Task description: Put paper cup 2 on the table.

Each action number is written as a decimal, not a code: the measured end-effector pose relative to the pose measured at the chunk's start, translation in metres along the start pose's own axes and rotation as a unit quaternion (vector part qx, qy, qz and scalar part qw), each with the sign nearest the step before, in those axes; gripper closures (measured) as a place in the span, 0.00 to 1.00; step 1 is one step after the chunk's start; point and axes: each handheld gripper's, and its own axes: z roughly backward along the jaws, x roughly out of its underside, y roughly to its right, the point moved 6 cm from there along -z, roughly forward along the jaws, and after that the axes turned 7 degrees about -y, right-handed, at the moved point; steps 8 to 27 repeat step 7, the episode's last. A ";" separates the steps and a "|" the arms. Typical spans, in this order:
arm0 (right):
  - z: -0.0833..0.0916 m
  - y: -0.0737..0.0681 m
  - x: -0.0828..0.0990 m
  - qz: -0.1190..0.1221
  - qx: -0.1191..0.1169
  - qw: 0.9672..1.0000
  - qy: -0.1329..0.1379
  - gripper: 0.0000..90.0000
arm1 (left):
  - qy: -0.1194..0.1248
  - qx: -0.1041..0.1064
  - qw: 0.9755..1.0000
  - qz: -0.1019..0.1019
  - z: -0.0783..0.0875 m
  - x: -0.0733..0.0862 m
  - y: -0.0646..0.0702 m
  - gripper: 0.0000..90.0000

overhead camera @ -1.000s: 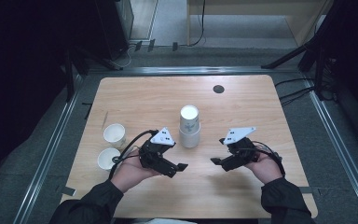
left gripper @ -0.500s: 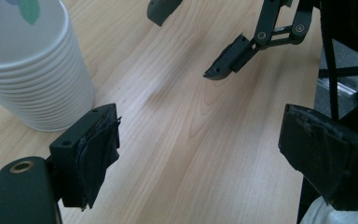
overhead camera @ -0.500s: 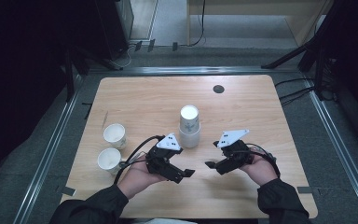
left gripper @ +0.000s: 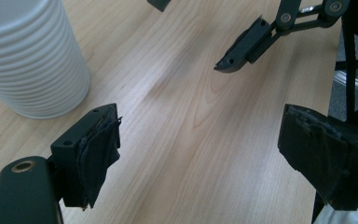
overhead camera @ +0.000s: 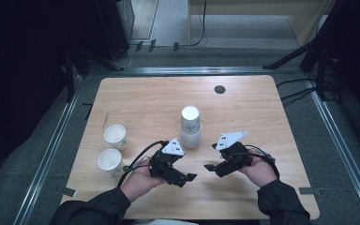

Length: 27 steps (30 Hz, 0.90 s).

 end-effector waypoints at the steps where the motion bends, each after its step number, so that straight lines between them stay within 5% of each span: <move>1: 0.000 0.000 0.000 0.000 0.000 1.000 -0.001 0.23 | -0.001 -0.005 1.000 -0.001 -0.001 0.000 0.000 0.14; 27: -0.002 0.000 0.000 0.007 -0.002 1.000 -0.005 0.23 | -0.014 -0.017 1.000 -0.001 -0.009 0.005 -0.006 0.14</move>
